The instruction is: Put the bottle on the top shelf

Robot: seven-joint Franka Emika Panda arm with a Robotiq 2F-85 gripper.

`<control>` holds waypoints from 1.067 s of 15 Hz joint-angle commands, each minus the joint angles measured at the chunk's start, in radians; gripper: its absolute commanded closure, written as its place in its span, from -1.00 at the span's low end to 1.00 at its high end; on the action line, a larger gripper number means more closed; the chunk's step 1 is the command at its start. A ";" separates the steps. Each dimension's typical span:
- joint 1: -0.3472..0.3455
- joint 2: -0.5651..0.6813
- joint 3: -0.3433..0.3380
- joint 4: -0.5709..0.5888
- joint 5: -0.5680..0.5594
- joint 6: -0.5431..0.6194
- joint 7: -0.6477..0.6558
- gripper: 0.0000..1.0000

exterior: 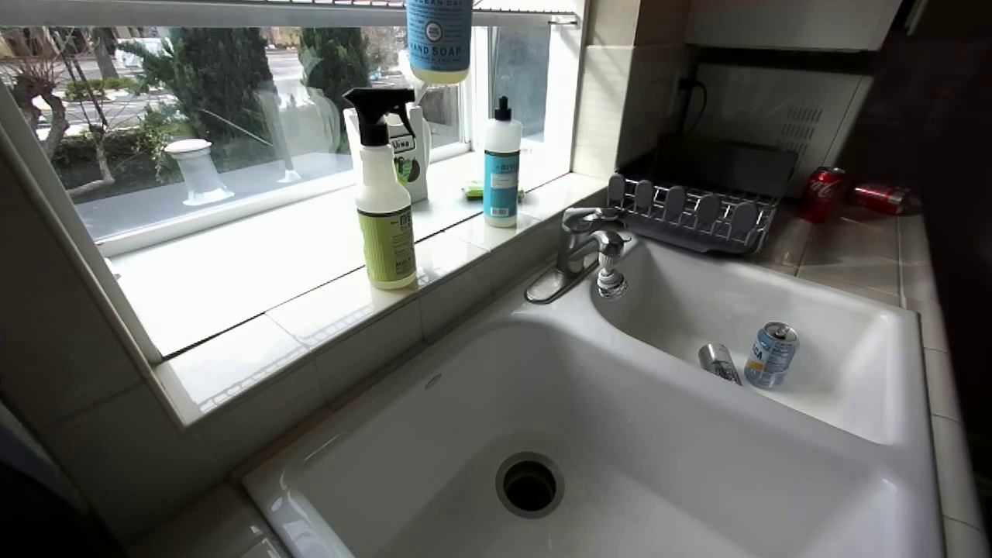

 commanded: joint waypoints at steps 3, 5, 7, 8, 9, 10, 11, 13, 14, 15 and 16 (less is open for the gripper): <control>0.007 0.007 -0.003 0.037 0.005 -0.014 -0.035 0.84; 0.011 0.009 -0.002 0.070 0.007 -0.028 -0.065 0.84; 0.014 0.016 -0.002 0.107 0.015 -0.034 -0.089 0.84; 0.014 0.021 -0.003 0.130 0.014 -0.044 -0.098 0.84; 0.011 0.032 -0.005 0.157 0.012 -0.054 -0.101 0.84; 0.010 0.042 -0.006 0.183 0.010 -0.067 -0.104 0.84; 0.008 0.058 -0.008 0.215 0.008 -0.080 -0.105 0.84; 0.006 0.097 -0.012 0.282 0.003 -0.108 -0.100 0.84; 0.008 0.122 -0.014 0.321 0.010 -0.124 -0.109 0.84; 0.009 0.144 -0.016 0.355 0.011 -0.134 -0.114 0.84; 0.011 0.168 -0.018 0.389 0.015 -0.140 -0.121 0.84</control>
